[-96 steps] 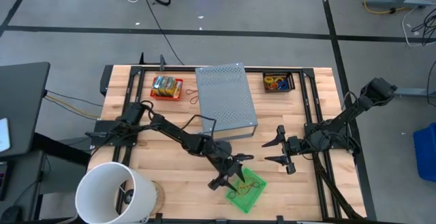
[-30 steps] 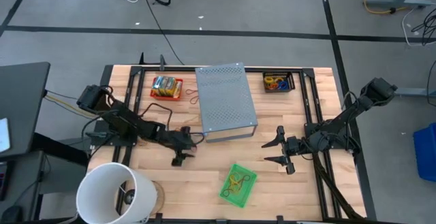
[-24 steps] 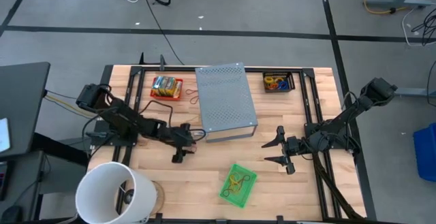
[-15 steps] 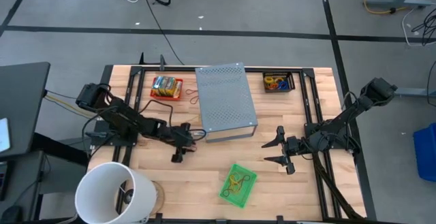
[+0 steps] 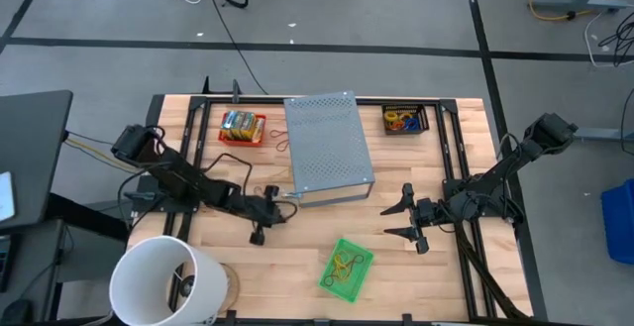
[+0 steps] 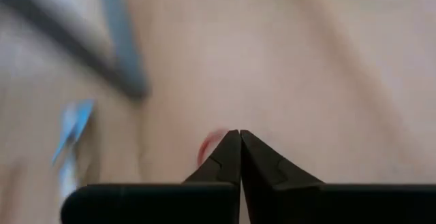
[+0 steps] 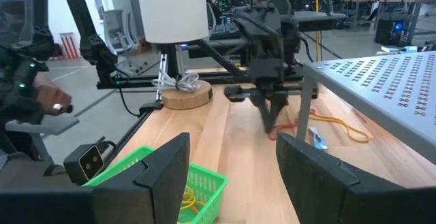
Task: Pick & Place Office Desk Supplies
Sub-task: Put the red rubber band into the green basket
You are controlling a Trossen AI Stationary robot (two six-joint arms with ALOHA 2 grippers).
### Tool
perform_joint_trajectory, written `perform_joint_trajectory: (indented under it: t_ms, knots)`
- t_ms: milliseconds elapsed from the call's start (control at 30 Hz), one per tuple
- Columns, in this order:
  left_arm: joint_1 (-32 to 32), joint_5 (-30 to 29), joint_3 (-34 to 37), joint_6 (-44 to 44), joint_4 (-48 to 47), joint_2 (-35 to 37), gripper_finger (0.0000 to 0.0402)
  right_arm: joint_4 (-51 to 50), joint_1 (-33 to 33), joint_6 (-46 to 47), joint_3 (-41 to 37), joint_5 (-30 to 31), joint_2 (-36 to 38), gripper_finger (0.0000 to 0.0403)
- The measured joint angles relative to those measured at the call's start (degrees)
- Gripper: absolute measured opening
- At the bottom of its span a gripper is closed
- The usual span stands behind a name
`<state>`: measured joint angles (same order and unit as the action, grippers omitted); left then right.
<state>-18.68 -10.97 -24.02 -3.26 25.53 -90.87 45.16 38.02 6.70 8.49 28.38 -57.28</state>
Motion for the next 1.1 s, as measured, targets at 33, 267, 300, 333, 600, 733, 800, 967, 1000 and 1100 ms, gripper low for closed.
perform_joint_trajectory:
  t_ms: [33, 267, 300, 333, 600, 733, 800, 967, 1000, 1100]
  knots:
    - [-0.9, -0.2, -0.9, 0.0, 0.4, 0.0, 0.0003, 0.0, 0.0, 0.0, 0.0, 0.0, 0.0, 0.0226]
    - [-5.6, 0.1, -8.0, -2.1, 1.4, 0.1, 0.0002, 0.0, 0.0, 0.1, 0.0, 0.0, 0.0, 0.0226]
    - [-6.1, 0.1, -8.9, -2.4, 1.4, 0.2, 0.0002, 0.0, 0.0, 0.1, 0.0, 0.0, 0.0, 0.0226]
    - [-6.6, 0.3, -9.8, -2.8, 1.4, 0.2, 0.0001, 0.0, 0.0, 0.1, 0.0, 0.0, 0.0, 0.0226]
    - [-8.4, 2.0, -18.9, -6.3, -0.4, 0.2, 0.0001, 0.0, 0.0, 0.1, 0.0, 0.0, 0.0, 0.0226]
    - [-8.3, 2.0, -24.8, -9.7, -3.9, 0.2, 0.0001, 0.0, 0.0, 0.0, 0.0, 0.0, 0.0, 0.0226]
    - [-8.2, 3.1, -27.0, -12.0, -4.4, 0.2, 0.0001, 0.0, 0.0, 0.0, 0.0, 0.0, 0.0, 0.0226]
    - [-7.3, 9.4, -29.4, -15.0, 1.8, 0.3, 0.0001, 0.0, 0.0, -0.1, 0.0, 0.0, 0.0, 0.0226]
    - [-7.0, 10.6, -29.4, -15.3, 3.8, 0.3, 0.0000, 0.0, 0.0, -0.1, 0.0, 0.0, 0.0, 0.0226]
    - [-5.9, 13.5, -29.4, -15.7, 9.2, 0.3, 0.0000, 0.0, 0.0, -0.1, 0.0, 0.0, 0.0, 0.0226]
